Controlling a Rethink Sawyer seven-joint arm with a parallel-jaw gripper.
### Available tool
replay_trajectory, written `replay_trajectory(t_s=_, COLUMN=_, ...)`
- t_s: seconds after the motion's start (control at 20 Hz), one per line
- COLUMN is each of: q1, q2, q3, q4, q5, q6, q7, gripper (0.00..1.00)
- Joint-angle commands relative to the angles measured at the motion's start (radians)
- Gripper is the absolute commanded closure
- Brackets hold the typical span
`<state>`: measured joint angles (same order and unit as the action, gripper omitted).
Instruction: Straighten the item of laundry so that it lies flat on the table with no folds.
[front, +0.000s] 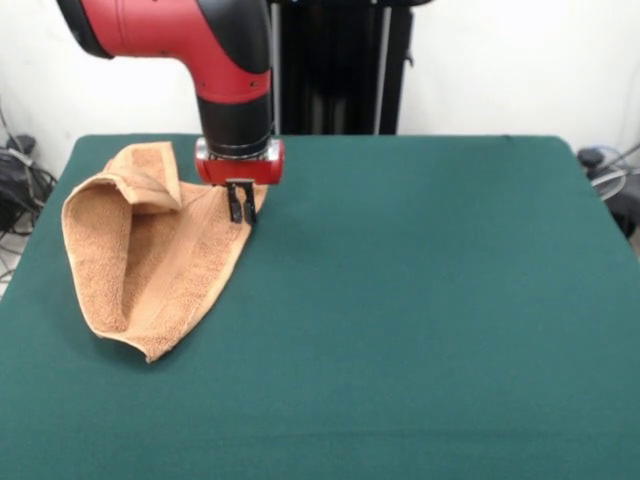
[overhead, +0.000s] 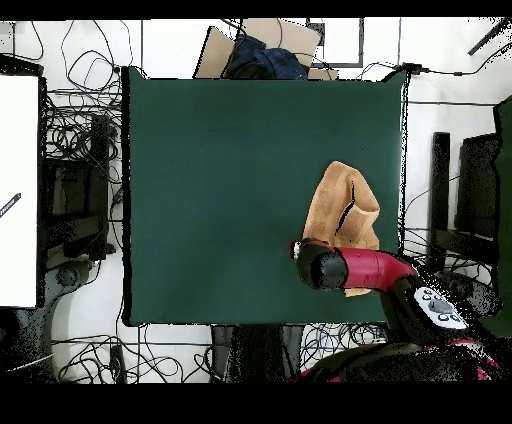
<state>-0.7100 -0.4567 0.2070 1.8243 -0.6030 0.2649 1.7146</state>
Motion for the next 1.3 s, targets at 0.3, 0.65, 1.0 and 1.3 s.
replay_trajectory(t_s=0.3, q1=-0.010, q2=0.165, q3=-0.014, q4=-0.131, q5=-0.035, q6=-0.083, q7=0.079, gripper=1.00)
replay_trajectory(t_s=0.65, q1=-0.003, q2=0.157, q3=-0.021, q4=-0.115, q5=-0.031, q6=-0.103, q7=0.099, gripper=1.00)
replay_trajectory(t_s=1.0, q1=0.011, q2=0.020, q3=0.040, q4=0.072, q5=0.063, q6=-0.025, q7=0.140, gripper=1.00)
replay_trajectory(t_s=1.3, q1=0.083, q2=-0.042, q3=0.031, q4=0.133, q5=0.110, q6=-0.075, q7=0.206, gripper=1.00)
